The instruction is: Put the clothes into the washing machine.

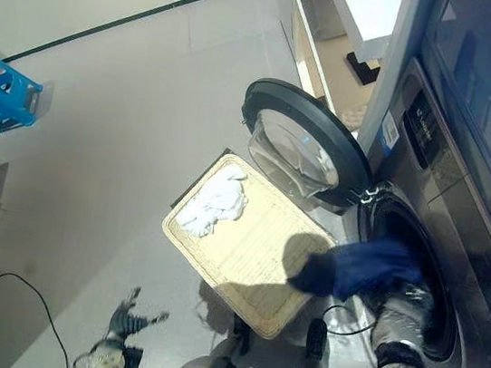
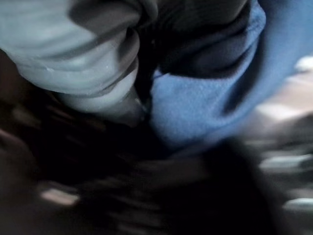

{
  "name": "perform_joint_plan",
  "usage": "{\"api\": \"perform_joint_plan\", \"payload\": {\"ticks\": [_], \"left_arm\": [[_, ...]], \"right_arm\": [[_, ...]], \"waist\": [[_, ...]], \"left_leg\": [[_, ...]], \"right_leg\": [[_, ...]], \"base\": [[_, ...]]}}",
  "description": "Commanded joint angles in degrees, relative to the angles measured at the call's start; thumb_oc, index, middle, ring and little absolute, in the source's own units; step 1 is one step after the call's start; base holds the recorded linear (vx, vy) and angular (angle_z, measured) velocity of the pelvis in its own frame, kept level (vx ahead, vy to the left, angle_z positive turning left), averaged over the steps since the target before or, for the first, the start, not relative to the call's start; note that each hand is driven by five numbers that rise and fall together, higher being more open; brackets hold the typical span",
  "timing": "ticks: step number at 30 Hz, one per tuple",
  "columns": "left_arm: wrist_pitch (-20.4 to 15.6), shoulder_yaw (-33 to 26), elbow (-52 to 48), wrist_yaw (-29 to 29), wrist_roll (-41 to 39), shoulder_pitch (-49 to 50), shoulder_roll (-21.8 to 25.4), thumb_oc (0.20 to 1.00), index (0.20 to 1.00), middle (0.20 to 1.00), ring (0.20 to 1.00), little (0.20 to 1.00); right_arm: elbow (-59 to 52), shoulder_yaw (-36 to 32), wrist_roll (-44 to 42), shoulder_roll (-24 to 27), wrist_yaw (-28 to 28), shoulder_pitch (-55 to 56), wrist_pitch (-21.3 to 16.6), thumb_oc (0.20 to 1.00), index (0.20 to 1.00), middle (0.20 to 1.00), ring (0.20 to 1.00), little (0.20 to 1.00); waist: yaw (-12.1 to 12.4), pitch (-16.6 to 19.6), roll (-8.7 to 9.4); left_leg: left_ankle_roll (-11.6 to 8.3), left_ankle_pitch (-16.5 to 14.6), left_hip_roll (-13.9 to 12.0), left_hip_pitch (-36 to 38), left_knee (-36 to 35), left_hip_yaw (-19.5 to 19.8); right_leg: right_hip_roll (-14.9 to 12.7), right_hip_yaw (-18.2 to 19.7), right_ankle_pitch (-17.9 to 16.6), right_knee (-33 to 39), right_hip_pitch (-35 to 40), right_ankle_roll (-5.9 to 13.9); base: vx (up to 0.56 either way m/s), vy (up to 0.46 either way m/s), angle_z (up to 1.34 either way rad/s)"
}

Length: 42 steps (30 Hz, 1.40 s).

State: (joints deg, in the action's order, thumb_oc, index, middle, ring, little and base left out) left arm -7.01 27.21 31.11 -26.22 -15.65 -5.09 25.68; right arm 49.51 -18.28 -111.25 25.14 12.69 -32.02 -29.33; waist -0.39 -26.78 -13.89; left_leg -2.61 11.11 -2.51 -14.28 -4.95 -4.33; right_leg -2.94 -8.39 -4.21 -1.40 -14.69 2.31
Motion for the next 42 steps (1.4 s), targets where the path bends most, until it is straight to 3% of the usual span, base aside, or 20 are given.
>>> {"api": "perform_joint_plan", "payload": {"ticks": [1,4,5,6,9,10,13,15,16,17,18,20,21,25,29,30,37,42], "left_arm": [[-0.39,-2.86,-1.32,1.06,-2.24,-0.03,4.33,1.000,1.000,1.000,1.000,1.000],[0.43,-4.28,-3.49,2.69,-2.45,0.79,7.35,1.000,1.000,1.000,1.000,1.000],[0.61,-4.52,-3.60,2.76,-2.48,0.77,7.54,1.000,1.000,1.000,1.000,1.000],[0.78,-4.60,-3.67,2.94,-2.45,0.71,7.63,1.000,1.000,1.000,1.000,1.000],[1.18,-4.27,-3.25,2.83,-2.53,-0.02,7.46,1.000,1.000,1.000,1.000,1.000],[1.16,-3.97,-2.18,2.96,-2.57,-0.70,6.84,1.000,1.000,1.000,1.000,1.000],[0.94,-3.40,-0.65,3.13,-2.35,-1.67,5.63,1.000,1.000,1.000,1.000,1.000],[1.34,-2.17,-0.51,3.07,-2.10,-2.63,4.68,1.000,1.000,1.000,1.000,1.000],[1.51,-2.06,-0.61,3.08,-2.01,-2.74,4.63,1.000,1.000,1.000,1.000,1.000],[1.93,-1.36,-0.86,3.14,-1.97,-3.20,4.73,1.000,1.000,1.000,1.000,1.000],[2.07,-1.23,-0.89,3.13,-1.97,-3.31,4.76,1.000,1.000,1.000,1.000,1.000],[2.64,0.03,-1.22,2.51,-1.60,-4.06,4.45,1.000,1.000,1.000,1.000,1.000],[2.80,0.26,-1.33,2.47,-1.47,-4.20,4.43,1.000,1.000,1.000,1.000,1.000],[3.31,2.14,-0.83,1.95,-1.16,-6.30,4.03,1.000,1.000,1.000,1.000,1.000],[3.22,2.70,0.73,1.90,-1.24,-7.52,3.73,1.000,1.000,1.000,1.000,1.000],[3.32,2.91,1.25,1.87,-1.03,-7.94,3.45,1.000,1.000,1.000,1.000,1.000],[3.50,3.62,3.77,1.31,0.32,-9.38,2.82,1.000,1.000,1.000,1.000,1.000],[3.82,3.91,6.11,0.77,0.33,-10.18,1.44,1.000,1.000,1.000,1.000,1.000]], "right_arm": [[-9.57,-7.50,-1.75,7.88,6.98,2.56,-24.50,0.200,0.200,0.200,0.200,0.200],[-22.19,-12.96,-1.75,8.27,12.11,6.46,-40.76,0.200,0.200,0.200,0.200,0.200],[-23.20,-13.71,-1.75,8.78,12.50,6.70,-42.09,0.228,0.228,0.228,0.228,0.228],[-23.92,-14.09,-1.75,9.03,12.97,6.75,-43.22,0.426,0.426,0.426,0.426,0.426],[-26.22,-15.23,-1.75,10.52,14.76,6.88,-43.27,0.636,0.636,0.636,0.636,0.636],[-26.55,-14.56,-1.75,10.66,16.72,6.94,-41.41,1.000,1.000,1.000,1.000,1.000],[-24.39,-12.90,-1.75,9.99,18.92,6.20,-35.81,1.000,1.000,1.000,1.000,1.000],[-19.84,-9.38,-1.75,9.31,23.85,4.20,-30.22,1.000,1.000,1.000,1.000,1.000],[-19.18,-8.92,-1.75,9.30,24.33,3.91,-29.49,1.000,1.000,1.000,1.000,1.000],[-16.58,-7.16,-1.75,8.50,25.08,3.17,-25.13,1.000,1.000,1.000,1.000,1.000],[-15.87,-6.83,-1.75,8.34,24.98,2.99,-23.50,1.000,1.000,1.000,1.000,1.000],[-11.99,-3.23,-1.75,6.47,20.36,1.29,-13.87,1.000,1.000,1.000,1.000,1.000],[-11.16,-2.75,-1.75,6.09,18.70,1.10,-11.48,1.000,1.000,1.000,1.000,1.000],[-2.56,0.43,-1.75,3.74,1.00,-0.67,5.52,1.000,1.000,1.000,1.000,1.000],[3.61,3.82,-1.75,4.15,-11.05,0.15,10.11,1.000,1.000,1.000,1.000,1.000],[5.93,5.90,1.58,4.13,-14.39,-0.29,10.92,1.000,1.000,1.000,1.000,1.000],[9.42,7.90,5.43,2.39,-17.72,-0.54,10.74,1.000,1.000,1.000,1.000,1.000],[10.53,9.16,1.54,-1.13,-19.49,-0.31,12.78,1.000,1.000,1.000,1.000,1.000]], "waist": [[-0.44,-3.01,2.79],[-1.59,-3.01,4.41],[-1.91,-3.01,4.71],[-1.98,-3.01,4.82],[-2.54,-3.01,5.33],[-2.81,-3.01,5.52],[-2.82,-3.01,5.44],[-1.94,-3.01,5.03],[-1.85,-3.01,4.96],[-1.46,-3.01,4.82],[-1.42,-3.01,4.82],[-0.71,-3.01,4.59],[-0.54,-3.01,4.55],[0.49,-3.01,4.29],[0.95,-3.01,4.73],[1.18,-3.01,4.89],[1.61,-3.01,5.72],[1.77,-3.01,6.01]], "left_leg": [[0.39,-8.35,6.01,0.73,3.93,-1.50],[0.08,-8.15,5.28,-0.64,4.35,-2.10],[0.05,-8.18,5.19,-0.76,4.44,-2.17],[0.02,-8.21,5.15,-0.82,4.51,-2.25],[-0.21,-8.24,5.02,-1.33,5.06,-2.21],[-0.34,-8.06,4.97,-1.77,5.47,-2.23],[-0.46,-7.95,4.96,-2.20,5.93,-2.20],[-0.40,-7.64,5.28,-2.84,6.18,-1.90],[-0.41,-7.59,5.29,-2.95,6.18,-1.87],[-0.50,-7.49,5.33,-3.28,6.33,-1.65],[-0.51,-7.49,5.35,-3.39,6.42,-1.56],[-0.48,-7.12,5.51,-4.23,6.44,-1.29],[-0.48,-7.04,5.55,-4.42,6.45,-1.20],[-0.43,-6.44,5.92,-6.04,6.06,-0.60],[-0.32,-6.13,6.00,-7.14,5.77,-0.36],[-0.32,-5.93,5.94,-7.49,5.64,-0.66],[-0.36,-5.74,5.64,-8.47,5.55,-0.72],[-0.37,-5.62,5.55,-8.83,5.50,-0.71]], "right_leg": [[0.86,0.43,3.30,-4.02,-2.72,1.75],[1.56,0.60,1.91,-3.32,-4.03,2.00],[1.64,0.61,1.78,-3.16,-4.06,2.04],[1.67,0.63,1.70,-3.02,-4.04,2.05],[2.05,1.19,1.56,-3.24,-4.64,1.98],[2.13,1.34,1.53,-3.47,-4.98,1.85],[2.09,1.33,1.55,-3.62,-5.16,1.66],[1.87,0.91,1.35,-3.31,-5.21,1.38],[1.83,0.82,1.31,-3.25,-5.24,1.35],[1.80,0.56,1.29,-3.25,-5.31,1.19],[1.80,0.51,1.29,-3.29,-5.36,1.16],[1.74,0.01,1.21,-3.41,-5.91,0.94],[1.70,-0.11,1.20,-3.46,-6.05,0.92],[1.41,-0.80,0.93,-3.55,-7.62,0.90],[1.22,-1.33,0.57,-3.76,-9.00,1.14],[1.09,-1.55,0.23,-3.72,-9.50,1.28],[1.02,-2.30,-0.14,-4.11,-10.77,1.74],[0.85,-2.62,-0.21,-4.47,-11.34,1.91]], "base": [[-0.03,-0.156,-0.06],[-0.01,-0.154,-0.06],[-0.03,-0.123,-0.02],[0.00,-0.066,-0.14],[-0.01,-0.060,-0.16],[-0.01,-0.033,-0.06],[0.00,-0.035,-0.04],[-0.02,-0.059,-0.02],[-0.03,-0.078,0.04],[-0.01,-0.060,0.07],[-0.02,-0.073,0.19],[-0.02,-0.047,0.13],[-0.03,-0.036,-0.03],[-0.01,-0.014,-0.02],[0.00,0.000,0.00],[0.00,0.000,0.00],[-0.01,-0.005,0.02],[0.00,0.015,0.03]]}}
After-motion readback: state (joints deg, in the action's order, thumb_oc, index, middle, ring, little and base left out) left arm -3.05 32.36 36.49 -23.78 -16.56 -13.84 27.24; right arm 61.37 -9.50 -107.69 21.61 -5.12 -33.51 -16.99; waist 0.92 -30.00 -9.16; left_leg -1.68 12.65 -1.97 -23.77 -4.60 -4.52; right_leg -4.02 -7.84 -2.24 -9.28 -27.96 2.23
